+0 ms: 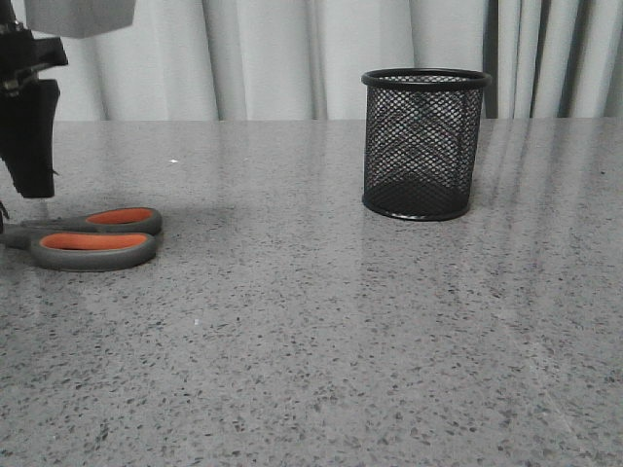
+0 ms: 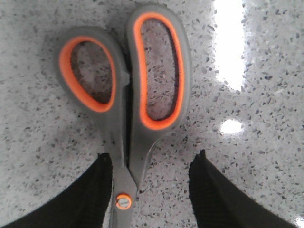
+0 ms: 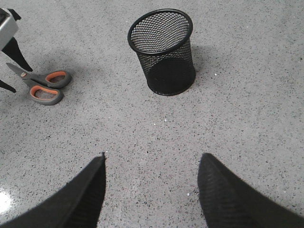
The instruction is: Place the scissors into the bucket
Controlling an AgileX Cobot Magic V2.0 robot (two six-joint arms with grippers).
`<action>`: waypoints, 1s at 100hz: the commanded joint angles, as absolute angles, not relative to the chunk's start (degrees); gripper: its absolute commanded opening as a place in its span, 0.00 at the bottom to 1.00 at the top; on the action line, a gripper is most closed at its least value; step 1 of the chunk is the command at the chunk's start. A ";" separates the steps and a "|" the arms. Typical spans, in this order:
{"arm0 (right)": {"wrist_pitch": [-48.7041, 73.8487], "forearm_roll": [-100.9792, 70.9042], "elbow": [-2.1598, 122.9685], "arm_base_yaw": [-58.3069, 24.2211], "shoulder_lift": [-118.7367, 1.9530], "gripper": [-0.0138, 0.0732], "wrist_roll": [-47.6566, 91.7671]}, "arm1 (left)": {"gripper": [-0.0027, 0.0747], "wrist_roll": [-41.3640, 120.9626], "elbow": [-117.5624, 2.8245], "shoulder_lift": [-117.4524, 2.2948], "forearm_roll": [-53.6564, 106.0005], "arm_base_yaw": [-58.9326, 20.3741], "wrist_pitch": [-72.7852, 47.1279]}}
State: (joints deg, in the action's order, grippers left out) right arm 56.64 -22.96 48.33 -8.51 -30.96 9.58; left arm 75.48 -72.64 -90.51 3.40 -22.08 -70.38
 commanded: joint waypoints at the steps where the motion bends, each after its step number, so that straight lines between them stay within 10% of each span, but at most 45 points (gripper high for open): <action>1: 53.44 -23.60 50.14 -8.82 -31.66 0.60 10.24 | 0.48 75.39 -74.16 -89.41 3.83 -22.49 -69.68; 87: 53.44 -23.60 50.14 -8.82 -31.66 0.60 10.24 | 0.48 75.39 -74.16 -93.57 3.97 -22.49 -68.71; 100: 53.44 -23.60 50.14 -8.82 -31.66 0.60 10.24 | 0.36 75.39 -74.16 -93.57 3.97 -22.49 -69.14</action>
